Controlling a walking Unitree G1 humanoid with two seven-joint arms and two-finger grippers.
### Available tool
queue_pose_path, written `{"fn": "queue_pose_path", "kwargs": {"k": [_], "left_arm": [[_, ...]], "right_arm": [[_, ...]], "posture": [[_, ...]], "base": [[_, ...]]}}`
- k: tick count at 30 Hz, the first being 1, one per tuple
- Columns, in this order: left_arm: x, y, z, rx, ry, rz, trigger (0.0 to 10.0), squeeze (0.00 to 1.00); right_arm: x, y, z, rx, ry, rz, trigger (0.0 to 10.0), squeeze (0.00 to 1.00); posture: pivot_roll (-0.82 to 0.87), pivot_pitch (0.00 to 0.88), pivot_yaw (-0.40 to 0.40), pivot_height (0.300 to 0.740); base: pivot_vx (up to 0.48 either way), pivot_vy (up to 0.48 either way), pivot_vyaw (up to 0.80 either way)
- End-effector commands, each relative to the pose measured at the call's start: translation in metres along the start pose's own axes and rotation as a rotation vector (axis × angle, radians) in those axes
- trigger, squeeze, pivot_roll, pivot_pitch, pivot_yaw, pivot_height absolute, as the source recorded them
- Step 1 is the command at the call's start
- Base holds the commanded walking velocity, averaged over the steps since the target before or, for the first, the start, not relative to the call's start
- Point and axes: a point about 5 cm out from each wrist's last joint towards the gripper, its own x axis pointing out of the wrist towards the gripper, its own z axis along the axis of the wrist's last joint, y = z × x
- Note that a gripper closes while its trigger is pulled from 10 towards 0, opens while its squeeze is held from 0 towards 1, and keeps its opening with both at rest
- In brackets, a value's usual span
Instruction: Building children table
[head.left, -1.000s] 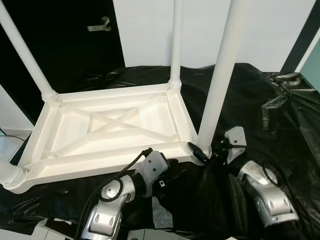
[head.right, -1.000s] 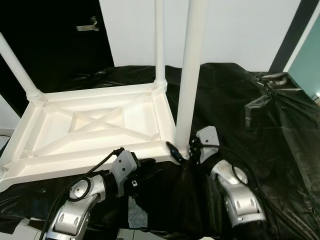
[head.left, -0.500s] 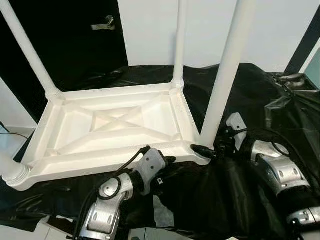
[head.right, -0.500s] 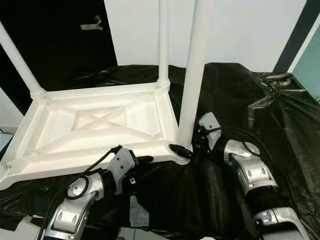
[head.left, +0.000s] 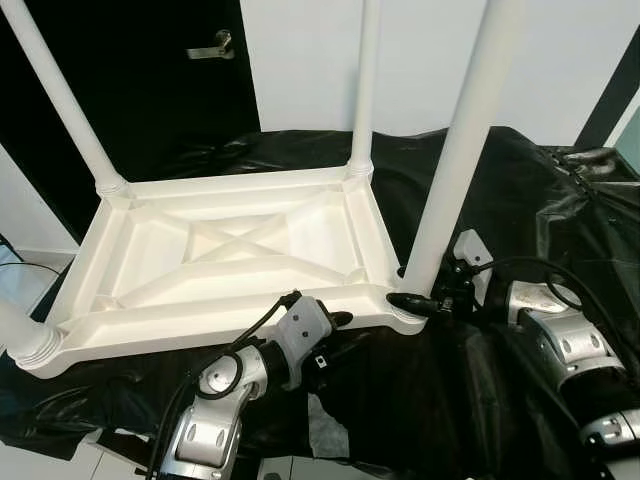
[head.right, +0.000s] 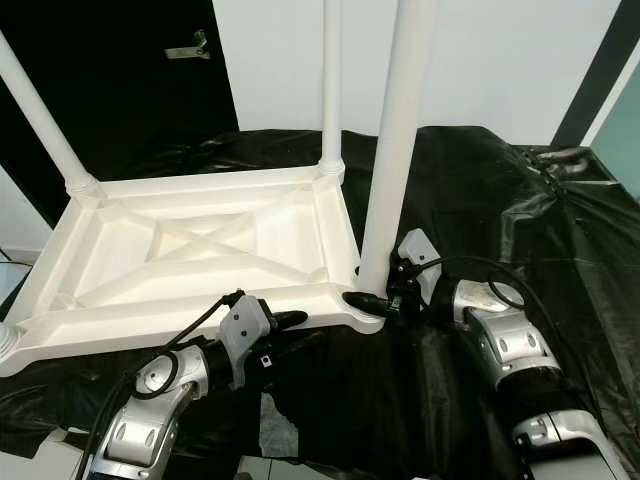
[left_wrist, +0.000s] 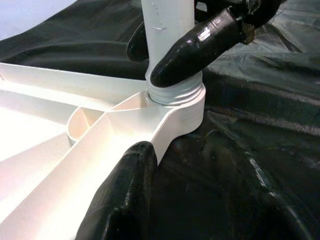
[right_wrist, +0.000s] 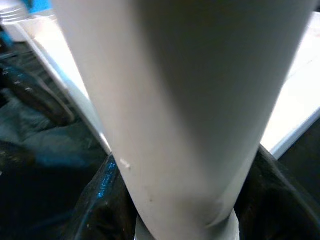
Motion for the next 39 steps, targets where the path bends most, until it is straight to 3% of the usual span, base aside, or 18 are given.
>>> {"fn": "queue_pose_path", "kwargs": {"k": [1, 6, 9, 12, 14, 17, 19, 32, 33, 37, 39], "left_arm": [[-0.001, 0.007, 0.001, 0.008, 0.005, 0.15, 10.0, 0.0], [0.0, 0.006, 0.001, 0.005, 0.005, 0.142, 10.0, 0.0], [0.0, 0.005, 0.001, 0.002, 0.005, 0.132, 10.0, 0.0], [0.0, 0.005, 0.001, 0.001, 0.004, 0.132, 10.0, 0.0], [0.0, 0.004, 0.001, -0.001, 0.004, 0.13, 10.0, 0.0], [0.001, 0.004, 0.001, -0.001, 0.004, 0.129, 10.0, 0.0], [0.002, 0.004, 0.001, -0.003, 0.001, 0.126, 10.0, 0.0], [0.004, 0.005, 0.002, -0.001, -0.004, 0.12, 10.0, 0.0], [0.004, 0.005, 0.002, -0.001, -0.005, 0.122, 10.0, 0.0], [0.004, 0.004, 0.002, 0.0, -0.004, 0.123, 10.0, 0.0], [0.004, 0.004, 0.002, 0.0, -0.003, 0.125, 10.0, 0.0]], "right_arm": [[0.0, 0.005, -0.011, 0.045, 0.029, -0.082, 10.0, 0.0], [0.004, 0.013, -0.014, 0.094, 0.025, -0.247, 10.0, 0.0], [0.015, 0.031, -0.017, 0.159, 0.021, -0.454, 10.0, 0.0], [0.019, 0.037, -0.017, 0.195, 0.014, -0.529, 10.0, 0.0], [0.03, 0.05, -0.014, 0.254, -0.003, -0.722, 10.0, 0.0], [0.031, 0.053, -0.013, 0.267, -0.005, -0.772, 10.0, 0.0], [0.037, 0.056, -0.01, 0.299, -0.004, -0.874, 10.0, 0.0], [0.043, 0.063, 0.006, 0.27, -0.062, -0.84, 10.0, 0.0], [0.041, 0.062, 0.008, 0.265, -0.077, -0.835, 10.0, 1.0], [0.034, 0.06, 0.011, 0.253, -0.119, -0.795, 10.0, 1.0], [0.016, 0.057, 0.01, 0.198, -0.162, -0.689, 10.0, 1.0]], "posture": [[0.06, 0.0, 0.01, 0.74], [0.05, 0.0, 0.015, 0.74], [0.04, 0.0, 0.015, 0.74], [0.04, 0.0, 0.016, 0.74], [0.04, 0.0, 0.018, 0.74], [0.04, 0.0, 0.017, 0.74], [0.04, 0.0, 0.022, 0.74], [0.03, 0.0, 0.02, 0.74], [0.03, 0.0, 0.019, 0.74], [0.03, 0.0, 0.018, 0.74], [0.03, 0.0, 0.023, 0.74]], "base": [[0.0, 0.0, 0.0], [0.0, 0.0, 0.0], [0.0, 0.0, 0.0], [0.0, 0.0, 0.0], [0.0, 0.0, 0.0], [0.0, 0.0, 0.0], [0.0, 0.0, 0.0], [0.0, 0.0, 0.0], [0.0, 0.0, 0.0], [0.0, 0.0, 0.0], [0.0, 0.0, 0.0]]}}
